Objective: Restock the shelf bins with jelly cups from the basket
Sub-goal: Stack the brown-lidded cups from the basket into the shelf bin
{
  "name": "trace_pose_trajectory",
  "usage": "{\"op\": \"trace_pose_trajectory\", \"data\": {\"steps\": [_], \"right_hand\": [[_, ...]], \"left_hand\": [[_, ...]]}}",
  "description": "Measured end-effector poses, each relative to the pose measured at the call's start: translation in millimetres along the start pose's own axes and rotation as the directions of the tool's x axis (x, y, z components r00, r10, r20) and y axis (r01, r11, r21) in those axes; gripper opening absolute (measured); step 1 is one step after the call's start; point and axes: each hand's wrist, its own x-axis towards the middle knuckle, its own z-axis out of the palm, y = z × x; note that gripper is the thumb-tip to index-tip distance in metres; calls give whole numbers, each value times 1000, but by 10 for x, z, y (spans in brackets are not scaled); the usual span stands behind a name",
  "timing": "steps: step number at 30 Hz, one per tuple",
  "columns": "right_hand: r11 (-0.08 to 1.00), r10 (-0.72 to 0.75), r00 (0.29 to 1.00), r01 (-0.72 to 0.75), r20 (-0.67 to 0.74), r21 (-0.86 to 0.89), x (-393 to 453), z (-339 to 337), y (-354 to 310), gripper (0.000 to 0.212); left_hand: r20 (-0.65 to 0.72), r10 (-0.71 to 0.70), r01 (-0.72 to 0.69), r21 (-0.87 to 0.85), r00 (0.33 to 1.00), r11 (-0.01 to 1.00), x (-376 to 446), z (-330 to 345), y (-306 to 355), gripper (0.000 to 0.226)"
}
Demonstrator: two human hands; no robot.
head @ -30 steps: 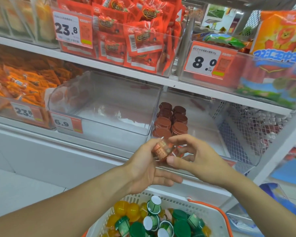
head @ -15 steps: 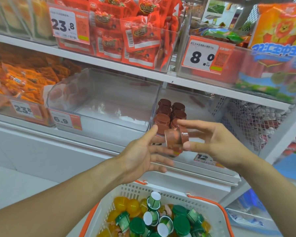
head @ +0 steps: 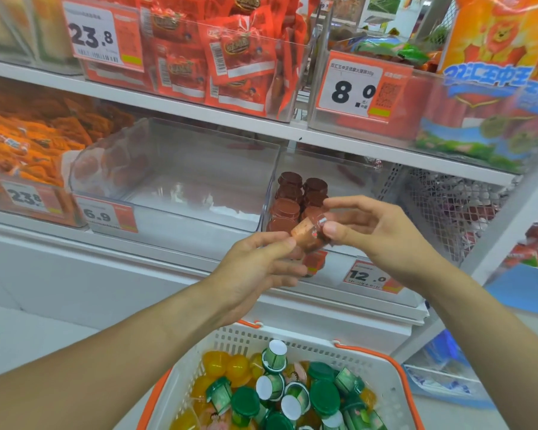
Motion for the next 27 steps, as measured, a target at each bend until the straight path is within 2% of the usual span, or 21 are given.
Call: {"op": "trace_pose_trajectory", "data": {"steps": [1,3,6,8,11,14,20,27], "right_hand": [[999,-17,998,15,-68,-32,39,-16,39,41],[978,-67,982,30,-176,-205,124,-47,156,30],[895,-109,962,-14,-249,-446,167,-56,308,20],[847,-149,953,-15,-265,-532,182,-21,370,21],[823,-202,954,42,-222,-566,221,69,435,24],[738,-273,955,129,-118,-662,280,133,549,25],[671,-283,959,183,-20,-719,310,142,625,21],[725,-247,962,102,-119,-681,287,183,621,15]], "left_hand": [[-7,-26,26,24,1000,999,1,-9,6,33],[-4,-64,64,82,998,995,-6,-31,5,31],[2,-103,102,154,995,983,-23,-53,-33,27],[25,-134,127,196,991,972,-32,-59,-59,27],[69,-169,150,224,983,963,-28,-44,-84,21],[62,-162,142,246,985,959,-2,-19,-124,19],[64,-101,82,253,993,964,2,-2,-184,14],[69,-95,72,286,993,955,9,-2,-217,13]]}}
